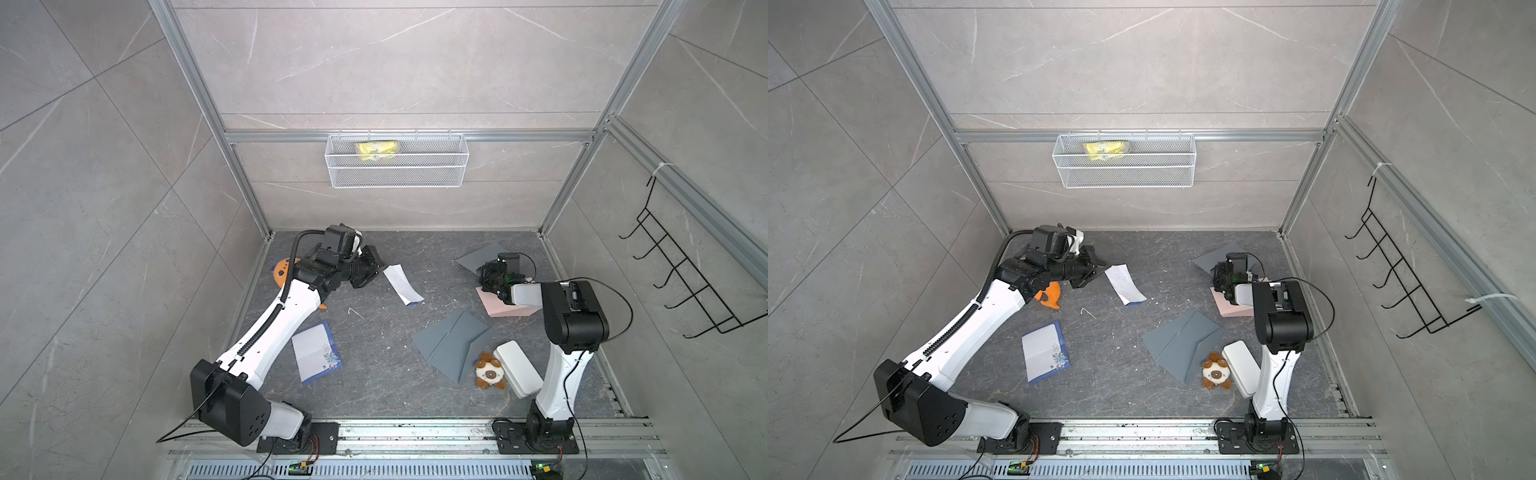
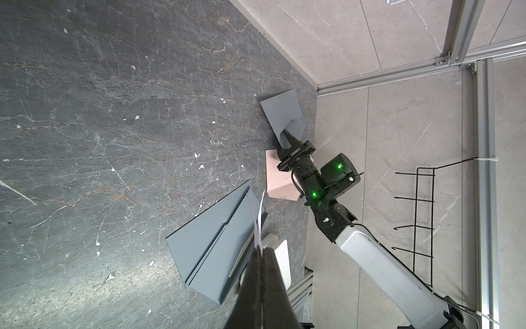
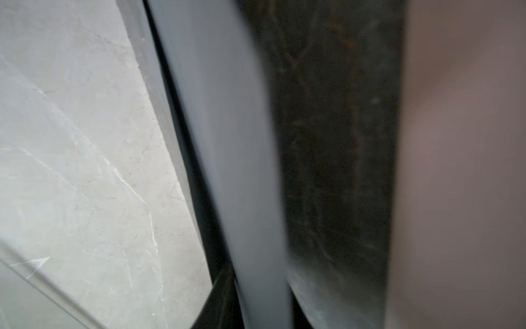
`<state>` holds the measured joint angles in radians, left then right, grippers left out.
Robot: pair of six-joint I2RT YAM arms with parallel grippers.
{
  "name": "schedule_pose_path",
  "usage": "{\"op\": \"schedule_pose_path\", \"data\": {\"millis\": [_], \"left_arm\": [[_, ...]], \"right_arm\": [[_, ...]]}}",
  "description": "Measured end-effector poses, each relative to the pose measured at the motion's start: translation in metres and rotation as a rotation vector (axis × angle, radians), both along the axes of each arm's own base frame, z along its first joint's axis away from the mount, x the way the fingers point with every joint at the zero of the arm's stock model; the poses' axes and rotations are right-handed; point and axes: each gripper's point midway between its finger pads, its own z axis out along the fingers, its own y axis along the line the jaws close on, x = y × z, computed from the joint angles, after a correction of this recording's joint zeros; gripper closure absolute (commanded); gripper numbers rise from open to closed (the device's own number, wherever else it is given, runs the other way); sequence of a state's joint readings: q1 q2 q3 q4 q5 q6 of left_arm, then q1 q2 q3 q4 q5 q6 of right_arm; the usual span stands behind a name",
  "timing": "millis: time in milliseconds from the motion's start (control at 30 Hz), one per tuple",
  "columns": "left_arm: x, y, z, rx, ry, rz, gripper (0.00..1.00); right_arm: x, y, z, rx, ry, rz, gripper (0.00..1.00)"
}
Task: Take the letter paper out of the envelope
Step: Place the envelope at the center of the board, then unfold the letter paper.
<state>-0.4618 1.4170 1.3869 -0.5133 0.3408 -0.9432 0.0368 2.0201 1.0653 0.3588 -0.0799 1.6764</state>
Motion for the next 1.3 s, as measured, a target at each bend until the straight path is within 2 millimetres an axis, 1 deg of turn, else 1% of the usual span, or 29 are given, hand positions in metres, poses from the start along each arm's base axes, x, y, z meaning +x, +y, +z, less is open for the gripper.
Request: {"op": "schedule_pose_path", "data": {"millis": [100, 200, 433, 500, 633, 733, 800, 900, 933, 1000, 1067, 1100, 1167, 1233, 1300], "left_arm": [[0.001, -0.001, -0.001, 0.001, 0.003, -0.001, 1.0], [0.004, -0.003, -0.003, 0.004, 0.008, -0.002, 1.0], [0.006, -0.005, -0.002, 0.001, 0.01, -0.007, 1.0], [0.006, -0.005, -0.002, -0.001, 0.009, -0.008, 1.0], [0.006, -0.005, -0.001, -0.001, 0.008, -0.009, 1.0], [0.006, -0.006, -0.001, -0.004, 0.009, -0.012, 1.0], [0.007, -0.008, 0.001, -0.011, 0.011, -0.022, 1.0], [0.01, -0.012, 0.005, -0.02, 0.005, -0.034, 1.0], [0.012, -0.014, 0.008, -0.025, 0.001, -0.041, 1.0], [0.015, -0.019, 0.015, -0.036, -0.01, -0.057, 1.0], [0.021, -0.024, 0.023, -0.049, -0.023, -0.074, 1.0], [0.025, -0.026, 0.026, -0.056, -0.028, -0.081, 1.0], [0.03, -0.029, 0.03, -0.071, -0.028, -0.097, 1.0], [0.037, -0.033, 0.033, -0.089, -0.028, -0.112, 1.0], [0.044, -0.037, 0.034, -0.104, -0.023, -0.124, 1.0]], "right_arm": [[-0.01, -0.001, -0.001, 0.002, 0.051, -0.006, 0.69], [-0.014, -0.001, 0.006, 0.005, 0.064, -0.011, 0.63], [-0.003, 0.008, 0.03, 0.037, 0.099, 0.026, 0.48], [-0.003, 0.01, 0.037, 0.044, 0.121, 0.033, 0.46], [-0.021, 0.008, 0.047, 0.034, 0.184, 0.026, 0.45], [-0.029, 0.005, 0.062, 0.008, 0.205, 0.02, 0.45], [-0.027, 0.003, 0.078, -0.018, 0.188, 0.028, 0.45], [-0.018, 0.002, 0.113, -0.074, 0.129, 0.07, 0.44], [-0.013, 0.004, 0.127, -0.097, 0.099, 0.094, 0.43], [-0.005, 0.011, 0.158, -0.139, 0.026, 0.157, 0.42], [0.0, 0.026, 0.192, -0.179, -0.061, 0.249, 0.4], [0.0, 0.035, 0.209, -0.199, -0.108, 0.302, 0.39], [-0.009, 0.052, 0.235, -0.229, -0.181, 0.396, 0.39], [-0.026, 0.07, 0.258, -0.252, -0.256, 0.489, 0.38], [-0.049, 0.086, 0.275, -0.254, -0.328, 0.568, 0.37]]}}
